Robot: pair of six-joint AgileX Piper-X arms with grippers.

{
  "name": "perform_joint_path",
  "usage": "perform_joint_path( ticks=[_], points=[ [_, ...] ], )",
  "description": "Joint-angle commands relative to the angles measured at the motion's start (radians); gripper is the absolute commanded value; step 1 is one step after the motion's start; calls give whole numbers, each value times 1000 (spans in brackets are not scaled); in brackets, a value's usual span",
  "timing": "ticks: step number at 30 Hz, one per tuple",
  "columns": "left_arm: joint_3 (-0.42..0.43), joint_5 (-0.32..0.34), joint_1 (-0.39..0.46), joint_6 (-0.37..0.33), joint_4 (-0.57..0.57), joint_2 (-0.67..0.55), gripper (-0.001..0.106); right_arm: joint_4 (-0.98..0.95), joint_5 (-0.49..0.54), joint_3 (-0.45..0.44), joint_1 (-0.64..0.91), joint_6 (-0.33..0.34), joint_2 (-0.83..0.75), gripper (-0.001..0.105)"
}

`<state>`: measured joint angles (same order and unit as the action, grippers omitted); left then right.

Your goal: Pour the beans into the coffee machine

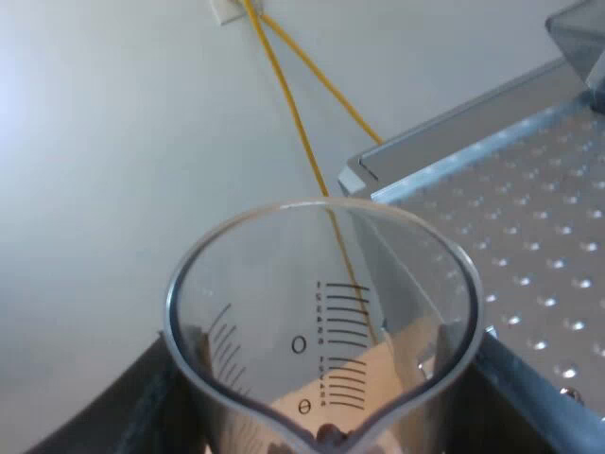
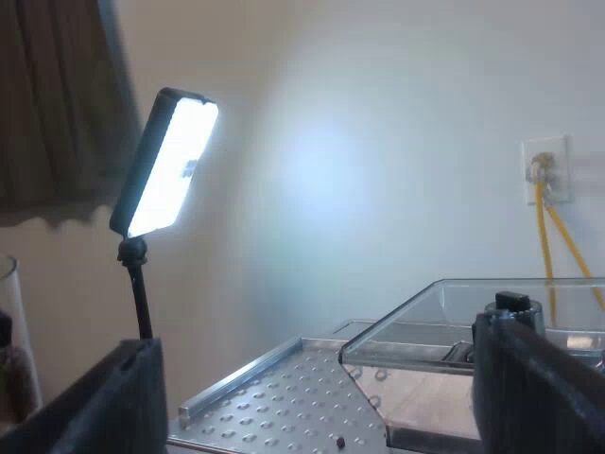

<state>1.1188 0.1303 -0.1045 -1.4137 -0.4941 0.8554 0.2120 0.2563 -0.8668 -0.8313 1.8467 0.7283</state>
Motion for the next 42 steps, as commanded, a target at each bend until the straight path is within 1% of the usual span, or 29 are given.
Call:
perform_joint_path(
  ticks=[1,3,4,6,10,13,14,15,22,24,25,27,28,30,35,39,42],
  points=[
    [44,-13,-18,2,-29,30,40,24,2,-10,-1,17,-7,68],
    [64,-27,-29,2,-36,48,40,24,2,-10,-1,17,-7,68],
    [102,-30,-44,2,-53,75,40,24,2,-10,-1,17,-7,68],
    [148,-30,-66,2,-82,110,40,24,2,-10,-1,17,-7,68],
    [184,-48,-85,2,-92,138,40,24,2,-10,-1,17,-7,68],
    [252,-52,-115,2,-120,189,40,24,2,-10,-1,17,-7,68],
    [304,-68,-139,2,-139,229,40,24,2,-10,-1,17,-7,68],
    [323,-81,-152,2,-139,245,40,24,2,-10,-1,17,-7,68],
    [411,-121,-229,2,-143,323,40,24,2,-10,-1,17,-7,68],
    [456,-148,-265,2,-169,362,40,24,2,-10,-1,17,-7,68],
    [464,-151,-273,2,-178,373,40,24,2,-10,-1,17,-7,68],
    [510,-171,-293,6,-212,409,40,24,2,-10,-1,17,-7,68],
    [510,-171,-295,5,-215,412,40,24,2,-10,-1,17,-7,68],
    [575,-189,-318,8,-249,463,40,24,2,-10,-1,17,-7,68],
    [655,-217,-335,8,-252,528,40,24,2,-10,-1,17,-7,68],
    [741,-234,-335,8,-295,597,40,24,2,-10,-1,17,-7,68],
    [784,-242,-335,8,-316,635,40,24,2,-10,-1,17,-7,68]
  ],
)
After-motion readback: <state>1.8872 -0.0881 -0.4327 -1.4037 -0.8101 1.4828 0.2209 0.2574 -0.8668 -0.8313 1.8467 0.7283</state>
